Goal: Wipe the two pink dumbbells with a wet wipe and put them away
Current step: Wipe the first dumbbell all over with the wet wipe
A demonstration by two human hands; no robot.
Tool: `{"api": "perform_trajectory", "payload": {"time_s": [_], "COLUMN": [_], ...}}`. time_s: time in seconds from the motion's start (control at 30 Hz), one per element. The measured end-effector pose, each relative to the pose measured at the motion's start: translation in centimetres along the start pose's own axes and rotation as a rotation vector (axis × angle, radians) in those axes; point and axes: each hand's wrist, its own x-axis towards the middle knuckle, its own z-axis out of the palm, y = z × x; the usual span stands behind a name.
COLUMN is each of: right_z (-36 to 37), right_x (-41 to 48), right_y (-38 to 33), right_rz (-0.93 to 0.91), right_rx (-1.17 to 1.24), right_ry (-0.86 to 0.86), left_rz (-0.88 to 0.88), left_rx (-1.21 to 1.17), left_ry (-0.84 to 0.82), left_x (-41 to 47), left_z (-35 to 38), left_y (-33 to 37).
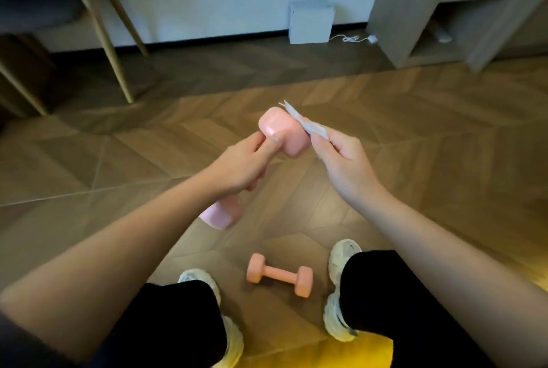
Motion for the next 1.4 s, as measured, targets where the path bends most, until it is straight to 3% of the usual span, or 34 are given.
{"api": "perform_trajectory", "payload": {"time_s": [0.23,0.37,0.87,1.4], "right_z": [2.1,1.9,1.7,1.2], "right_x": [-0.4,-0.6,-0.4,-0.1], "right_y": [1.4,2.0,2.7,2.7], "right_rz": [0.008,-0.024,0.029,0.037], "right_rx": [0.015,0.094,0.100,0.092], "right_ry": [-0.177,-0.171,-0.179,-0.193], "left_rz": [0.036,0.071,0.162,0.130], "left_rx": [-0.199,-0.240,0.050,0.050], "left_ry": [0.126,0.134,0.079,0.115], "left_x": [-3.9,-3.4,-2.8,-1.6], "left_z": [3.1,2.9,3.4,3.3], "left_y": [-2.5,-3.0,-2.6,-2.7]}}
